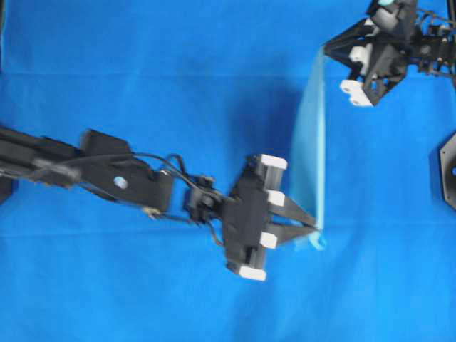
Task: Fold the light blue towel.
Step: 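Swing the right gripper up and left gripper right, turning the strip vertical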
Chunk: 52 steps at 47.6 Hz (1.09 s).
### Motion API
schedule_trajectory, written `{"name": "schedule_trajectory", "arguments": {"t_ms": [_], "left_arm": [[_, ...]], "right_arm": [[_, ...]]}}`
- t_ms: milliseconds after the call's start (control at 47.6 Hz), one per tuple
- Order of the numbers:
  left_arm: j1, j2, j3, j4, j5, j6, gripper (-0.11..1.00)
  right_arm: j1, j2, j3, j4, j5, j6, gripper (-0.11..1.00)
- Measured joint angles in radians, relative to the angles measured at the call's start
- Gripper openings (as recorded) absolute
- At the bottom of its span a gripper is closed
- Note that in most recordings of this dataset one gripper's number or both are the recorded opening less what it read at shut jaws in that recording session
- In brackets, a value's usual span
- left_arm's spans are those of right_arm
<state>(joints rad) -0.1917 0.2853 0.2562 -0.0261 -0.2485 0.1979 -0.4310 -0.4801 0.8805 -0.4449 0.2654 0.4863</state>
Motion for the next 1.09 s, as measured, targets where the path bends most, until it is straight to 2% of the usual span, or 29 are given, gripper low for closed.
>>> {"name": "schedule_trajectory", "arguments": {"t_ms": [105, 252, 357, 504, 714, 861, 1092], "left_arm": [[0.003, 0.034, -0.025, 0.0, -0.002, -0.002, 0.01], [0.011, 0.041, 0.014, -0.002, -0.026, -0.051, 0.01], [0.009, 0.029, 0.098, -0.005, -0.074, -0.075, 0.01], [0.009, -0.026, 0.227, -0.005, -0.14, -0.147, 0.01], [0.008, -0.087, 0.373, -0.006, -0.166, -0.247, 0.01], [-0.002, -0.115, 0.436, -0.006, -0.172, -0.262, 0.01], [-0.006, -0.123, 0.459, -0.006, -0.173, -0.262, 0.01]], "right_arm": [[0.0, -0.008, 0.008, 0.002, 0.035, -0.002, 0.02], [-0.006, 0.058, -0.005, 0.002, 0.025, -0.002, 0.02], [-0.006, 0.156, -0.046, 0.0, -0.032, -0.005, 0.02], [-0.006, 0.308, -0.132, -0.014, -0.109, -0.006, 0.02], [0.015, 0.505, -0.279, -0.028, -0.149, -0.005, 0.02], [0.029, 0.575, -0.336, -0.031, -0.15, -0.005, 0.02], [0.032, 0.581, -0.345, -0.031, -0.15, -0.006, 0.02]]}}
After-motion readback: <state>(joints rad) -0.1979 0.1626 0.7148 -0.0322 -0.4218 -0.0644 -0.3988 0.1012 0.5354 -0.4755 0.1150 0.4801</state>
